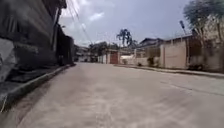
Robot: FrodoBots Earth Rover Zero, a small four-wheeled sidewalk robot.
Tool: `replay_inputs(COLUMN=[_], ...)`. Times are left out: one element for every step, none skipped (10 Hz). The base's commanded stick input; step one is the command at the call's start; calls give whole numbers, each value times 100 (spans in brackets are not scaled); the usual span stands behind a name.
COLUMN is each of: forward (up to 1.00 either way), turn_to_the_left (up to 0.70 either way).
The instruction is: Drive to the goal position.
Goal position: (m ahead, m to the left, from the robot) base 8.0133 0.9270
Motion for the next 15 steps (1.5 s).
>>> replay_inputs(forward=[100,100,100,100,100,100,100,100,100,100,100,100,100,100,100], turn_to_the_left=[0,0,0,0,0,0,0,0,0,0,0,0,0,0,0])
